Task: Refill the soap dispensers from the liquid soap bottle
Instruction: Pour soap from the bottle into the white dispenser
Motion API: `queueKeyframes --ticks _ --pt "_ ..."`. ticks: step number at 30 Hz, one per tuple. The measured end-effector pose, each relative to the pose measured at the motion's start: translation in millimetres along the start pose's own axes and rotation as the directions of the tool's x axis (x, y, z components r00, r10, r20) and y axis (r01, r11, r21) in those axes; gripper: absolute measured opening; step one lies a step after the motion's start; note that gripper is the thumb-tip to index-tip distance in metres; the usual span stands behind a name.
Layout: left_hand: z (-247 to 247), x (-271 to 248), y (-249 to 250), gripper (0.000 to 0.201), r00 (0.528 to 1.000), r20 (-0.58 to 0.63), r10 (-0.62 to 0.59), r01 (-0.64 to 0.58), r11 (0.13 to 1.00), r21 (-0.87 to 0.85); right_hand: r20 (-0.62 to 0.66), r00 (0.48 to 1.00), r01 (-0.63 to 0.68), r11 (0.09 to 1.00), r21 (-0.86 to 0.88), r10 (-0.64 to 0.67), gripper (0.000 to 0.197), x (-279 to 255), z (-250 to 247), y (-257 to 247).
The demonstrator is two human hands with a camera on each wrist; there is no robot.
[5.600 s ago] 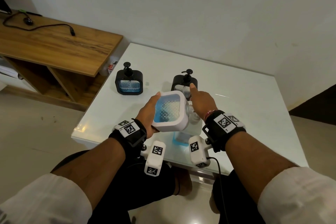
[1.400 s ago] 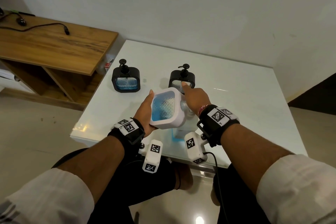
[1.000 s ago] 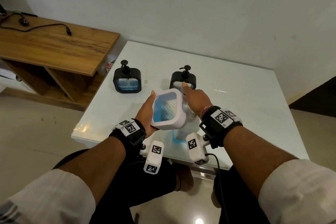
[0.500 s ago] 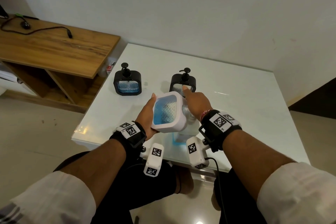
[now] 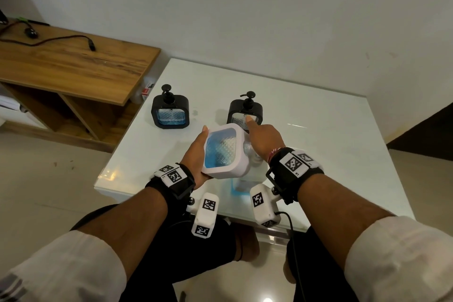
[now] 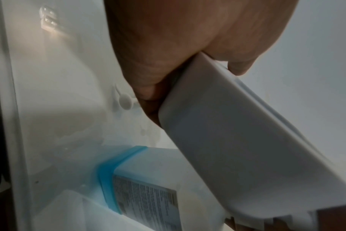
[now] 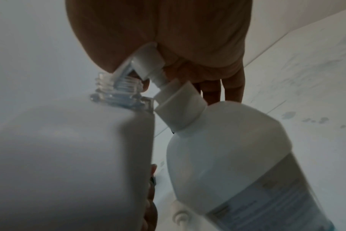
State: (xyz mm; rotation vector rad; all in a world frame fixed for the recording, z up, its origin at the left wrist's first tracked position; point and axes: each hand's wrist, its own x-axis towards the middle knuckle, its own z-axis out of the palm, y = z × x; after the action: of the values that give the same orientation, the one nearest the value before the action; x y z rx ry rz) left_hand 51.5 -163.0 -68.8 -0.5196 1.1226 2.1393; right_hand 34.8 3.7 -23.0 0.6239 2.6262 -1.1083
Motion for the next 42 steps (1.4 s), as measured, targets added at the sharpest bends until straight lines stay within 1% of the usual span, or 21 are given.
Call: queueKeyframes --ticks 2,4,7,9,10,13,15,18,23,24,27,29,31,34,37,38,40,42 --pt "-0.7 0.6 -0.1 0.053 1.000 0.001 0.000 0.000 1.000 0.005 -0.006 1.000 0.013 1.000 -0.017 -0.013 0.062 -1.8 -0.1 0.6" --pt "0.1 -0.5 0.2 0.052 1.000 -0.006 0.009 -0.008 1.000 0.014 -0.006 1.000 0.024 1.000 0.013 -0.024 0.062 -1.3 -1.3 0.7" --pt "0.5 -2.1 0.5 0.053 1.000 0.001 0.009 -0.009 1.000 0.021 0.013 0.998 0.065 0.998 0.003 -0.065 0.052 1.5 1.0 -1.5" --pt "0.7 -1.3 0.7 0.053 1.000 0.005 0.012 -0.012 1.000 0.017 0.003 0.997 0.077 0.997 0.019 -0.077 0.049 3.7 2.2 -2.9" --pt "0.9 -0.8 0.7 0.052 1.000 0.006 0.011 -0.011 1.000 0.017 0.004 0.997 0.071 0.997 0.022 -0.071 0.050 3.8 2.6 -2.8" --pt "0.0 1.4 0.7 0.052 1.000 -0.005 0.000 0.000 1.000 0.020 0.017 1.000 0.022 1.000 0.016 -0.023 0.062 1.6 2.7 0.2" --pt "-1.0 2.1 0.0 0.053 1.000 -0.010 -0.011 0.011 1.000 0.011 0.021 1.000 0.007 1.000 -0.011 -0.007 0.064 -0.1 1.6 1.9" --pt "0.2 1.5 -0.6 0.054 1.000 -0.010 0.006 -0.006 1.000 0.012 0.002 1.000 0.008 1.000 0.017 -0.008 0.065 1.9 -0.9 2.3" --pt "0.2 -0.7 -0.9 0.052 1.000 0.005 0.014 -0.014 1.000 0.018 0.038 0.998 0.057 0.998 0.039 -0.058 0.057 -1.7 -0.7 -1.1" --pt "0.4 -0.4 -0.6 0.052 1.000 0.005 0.015 -0.015 1.000 0.018 0.041 0.998 0.056 0.998 0.034 -0.057 0.057 -1.8 -0.9 -0.8" --pt "0.5 1.2 -0.7 0.055 1.000 -0.001 0.000 0.000 1.000 0.017 0.051 0.999 0.002 1.000 0.028 -0.003 0.066 -1.1 0.4 1.0" --pt "-0.4 0.4 -1.5 0.055 1.000 0.004 -0.012 0.012 1.000 0.006 0.043 0.999 -0.010 1.000 -0.004 0.010 0.066 -3.1 2.2 4.3" --pt "0.0 0.3 -1.6 0.053 1.000 0.007 0.000 0.000 1.000 0.006 0.021 1.000 -0.006 1.000 0.002 0.006 0.065 -5.3 2.1 4.9" --pt "2.3 -2.3 -1.6 0.053 1.000 0.009 0.005 -0.005 1.000 0.018 0.002 1.000 0.015 1.000 0.025 -0.015 0.063 -7.0 -0.9 3.1" --pt "3.1 -4.9 -1.4 0.052 1.000 0.014 0.006 -0.006 1.000 0.023 0.026 0.997 0.078 0.997 0.005 -0.078 0.058 -8.1 -1.8 -0.9" --pt "3.0 -5.2 -0.9 0.051 1.000 0.017 0.008 -0.009 1.000 0.022 0.024 0.996 0.086 0.996 0.021 -0.087 0.058 -7.5 -2.2 -1.1" --pt "4.2 -4.9 -0.3 0.051 1.000 0.015 0.011 -0.012 1.000 0.025 0.019 0.998 0.059 0.996 0.068 -0.061 0.060 -7.5 -3.1 -1.4" --pt "4.3 -4.0 0.1 0.052 1.000 0.013 0.007 -0.007 1.000 0.022 0.020 1.000 0.017 0.997 0.071 -0.018 0.064 -7.2 -2.0 -0.7"
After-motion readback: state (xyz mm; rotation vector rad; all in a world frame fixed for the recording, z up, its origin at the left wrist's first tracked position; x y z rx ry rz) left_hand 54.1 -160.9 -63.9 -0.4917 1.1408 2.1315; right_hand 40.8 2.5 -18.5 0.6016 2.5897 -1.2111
